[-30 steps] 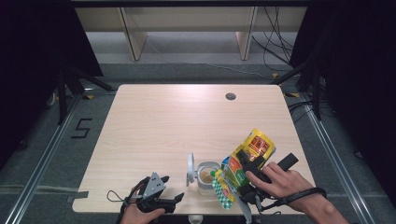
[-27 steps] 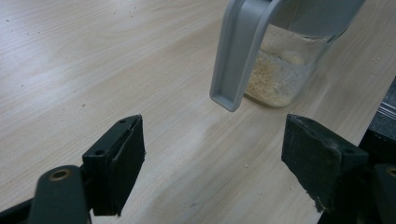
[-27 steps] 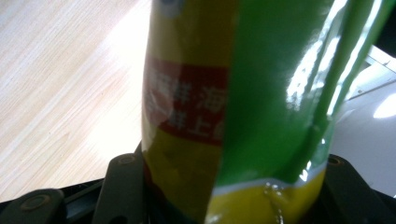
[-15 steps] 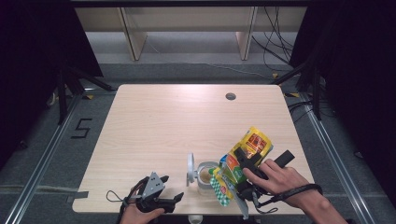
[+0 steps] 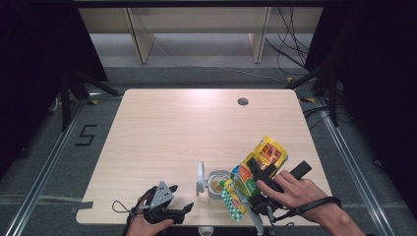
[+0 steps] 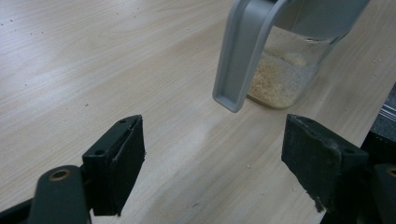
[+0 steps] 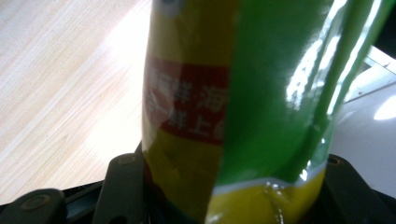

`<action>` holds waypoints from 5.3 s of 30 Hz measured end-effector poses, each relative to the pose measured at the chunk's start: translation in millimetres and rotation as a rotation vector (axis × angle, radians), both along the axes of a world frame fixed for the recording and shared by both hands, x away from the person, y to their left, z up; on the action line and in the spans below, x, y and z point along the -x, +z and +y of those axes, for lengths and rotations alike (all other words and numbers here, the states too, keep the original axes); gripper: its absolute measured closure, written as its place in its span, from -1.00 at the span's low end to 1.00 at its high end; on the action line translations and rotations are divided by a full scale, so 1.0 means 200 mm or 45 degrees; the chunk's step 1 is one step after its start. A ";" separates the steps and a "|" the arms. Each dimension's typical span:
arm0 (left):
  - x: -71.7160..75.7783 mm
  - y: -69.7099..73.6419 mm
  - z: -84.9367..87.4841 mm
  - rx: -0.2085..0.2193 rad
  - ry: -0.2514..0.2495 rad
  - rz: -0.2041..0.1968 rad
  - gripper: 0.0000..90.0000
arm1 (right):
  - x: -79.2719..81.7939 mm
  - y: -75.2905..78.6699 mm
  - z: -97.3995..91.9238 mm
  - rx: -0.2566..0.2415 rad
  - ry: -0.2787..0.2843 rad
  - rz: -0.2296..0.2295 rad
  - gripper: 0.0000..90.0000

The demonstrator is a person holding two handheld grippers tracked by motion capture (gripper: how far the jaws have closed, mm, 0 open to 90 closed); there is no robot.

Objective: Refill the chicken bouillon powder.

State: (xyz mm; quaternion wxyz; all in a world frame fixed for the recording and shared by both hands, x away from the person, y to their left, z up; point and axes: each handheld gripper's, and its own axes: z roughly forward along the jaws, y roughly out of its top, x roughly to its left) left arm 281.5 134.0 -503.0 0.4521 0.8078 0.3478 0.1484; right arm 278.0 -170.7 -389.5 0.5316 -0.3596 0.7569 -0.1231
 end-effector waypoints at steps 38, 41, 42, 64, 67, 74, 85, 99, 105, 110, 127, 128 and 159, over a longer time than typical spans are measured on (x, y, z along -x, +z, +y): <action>0.00 0.00 0.00 -0.002 -0.002 -0.001 -0.53 | -0.01 0.00 0.00 0.008 -0.001 -0.006 0.15; 0.00 0.00 -0.01 -0.006 -0.001 -0.003 -0.53 | 0.00 0.00 -0.02 0.013 -0.011 -0.013 0.15; 0.00 0.00 -0.01 -0.005 -0.003 -0.002 -0.53 | 0.01 0.00 -0.02 0.017 -0.014 -0.013 0.15; 0.00 -0.01 0.00 -0.011 0.000 -0.001 -0.53 | -0.01 0.02 -0.03 0.043 0.016 -0.012 0.16; 0.00 0.00 -0.01 -0.009 -0.005 -0.001 -0.53 | 0.02 0.01 -0.04 0.036 0.022 -0.021 0.16; 0.00 0.00 0.00 -0.006 -0.002 -0.003 -0.53 | 0.04 0.02 -0.02 0.012 -0.007 -0.004 0.16; 0.00 0.00 0.00 -0.012 -0.004 -0.005 -0.53 | -0.02 0.01 -0.01 0.010 -0.006 -0.010 0.16; 0.00 0.00 -0.01 -0.004 -0.003 -0.002 -0.53 | 0.04 0.02 -0.02 0.001 0.010 0.003 0.17; 0.00 0.00 0.00 -0.015 -0.004 -0.002 -0.53 | 0.00 0.01 0.01 0.003 0.022 -0.004 0.17; 0.00 0.00 0.00 -0.006 -0.001 -0.001 -0.53 | -0.02 0.02 -0.01 -0.007 -0.009 0.003 0.17; 0.00 0.00 -0.01 -0.003 -0.002 -0.002 -0.53 | 0.03 0.02 -0.03 -0.012 0.011 0.000 0.17; 0.00 0.00 0.00 -0.003 -0.003 -0.002 -0.53 | 0.03 0.01 -0.03 -0.009 0.009 0.006 0.17; 0.00 0.00 0.00 -0.005 -0.004 0.001 -0.53 | 0.00 0.01 -0.01 -0.024 0.017 0.020 0.17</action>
